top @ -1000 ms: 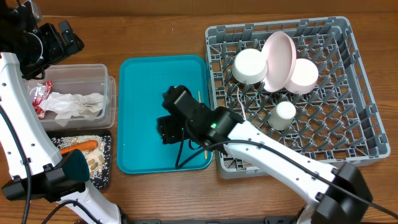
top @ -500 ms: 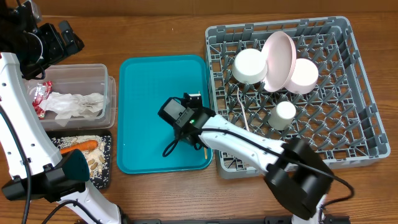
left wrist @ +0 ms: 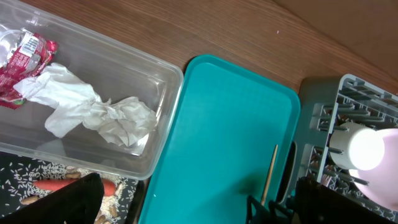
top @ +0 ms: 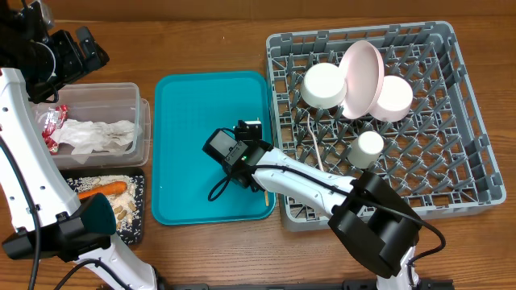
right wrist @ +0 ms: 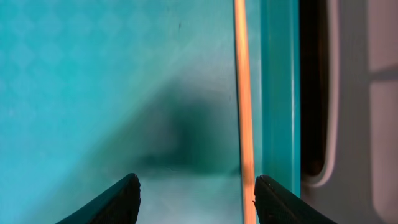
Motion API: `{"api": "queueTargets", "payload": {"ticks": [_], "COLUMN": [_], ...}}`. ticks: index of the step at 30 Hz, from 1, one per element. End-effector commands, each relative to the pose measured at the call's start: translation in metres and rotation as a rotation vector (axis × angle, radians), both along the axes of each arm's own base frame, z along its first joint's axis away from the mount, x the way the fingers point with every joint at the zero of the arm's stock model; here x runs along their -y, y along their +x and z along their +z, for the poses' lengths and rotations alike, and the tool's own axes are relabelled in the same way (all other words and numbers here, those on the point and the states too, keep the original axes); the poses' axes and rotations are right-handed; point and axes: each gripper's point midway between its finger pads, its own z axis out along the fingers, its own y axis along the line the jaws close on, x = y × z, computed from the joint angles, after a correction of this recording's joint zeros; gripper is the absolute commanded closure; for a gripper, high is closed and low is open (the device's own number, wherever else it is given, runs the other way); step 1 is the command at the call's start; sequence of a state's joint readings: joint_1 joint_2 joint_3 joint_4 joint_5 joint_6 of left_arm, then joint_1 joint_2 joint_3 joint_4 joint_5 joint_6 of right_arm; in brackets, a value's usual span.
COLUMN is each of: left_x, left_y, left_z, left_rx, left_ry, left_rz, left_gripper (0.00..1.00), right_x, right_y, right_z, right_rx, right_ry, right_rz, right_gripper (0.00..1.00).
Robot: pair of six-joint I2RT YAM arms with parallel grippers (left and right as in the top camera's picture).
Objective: Sort waste into correct bins and load items into the dishwasher
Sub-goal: 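Move the right gripper back over the wooden chopstick on the tray, then grasp the wooden chopstick with the right gripper and lift it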
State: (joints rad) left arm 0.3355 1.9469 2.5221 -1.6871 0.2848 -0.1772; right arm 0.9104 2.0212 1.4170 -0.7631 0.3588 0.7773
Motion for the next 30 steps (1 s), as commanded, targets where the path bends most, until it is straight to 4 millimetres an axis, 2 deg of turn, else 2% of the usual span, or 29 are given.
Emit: {"api": "queueTargets", "payload": {"ticks": [1, 4, 15, 20, 25, 30], "left_x": [0.002, 0.002, 0.002, 0.002, 0.002, 0.002], "left_y": [-0.001, -0.001, -0.001, -0.001, -0.001, -0.001], "left_z": [0.004, 0.004, 0.004, 0.004, 0.004, 0.004], "left_rx": [0.013, 0.013, 0.013, 0.013, 0.013, 0.013], "left_ry": [-0.008, -0.008, -0.008, -0.008, -0.008, -0.008], "left_rz": [0.000, 0.000, 0.000, 0.000, 0.000, 0.000], "left_gripper": [0.00, 0.00, 0.00, 0.00, 0.00, 0.00], "right_x": [0.005, 0.005, 0.012, 0.003, -0.012, -0.014], "right_y": [0.010, 0.010, 0.020, 0.013, -0.004, -0.006], "right_z": [-0.007, -0.023, -0.026, -0.031, -0.036, -0.036], "right_rx": [0.042, 0.028, 0.020, -0.037, -0.141, -0.152], "right_ry": [-0.040, -0.066, -0.066, -0.009, 0.075, 0.084], "right_rz": [-0.021, 0.000, -0.001, 0.014, 0.049, 0.053], "right_gripper": [0.38, 0.38, 0.40, 0.61, 0.63, 0.66]}}
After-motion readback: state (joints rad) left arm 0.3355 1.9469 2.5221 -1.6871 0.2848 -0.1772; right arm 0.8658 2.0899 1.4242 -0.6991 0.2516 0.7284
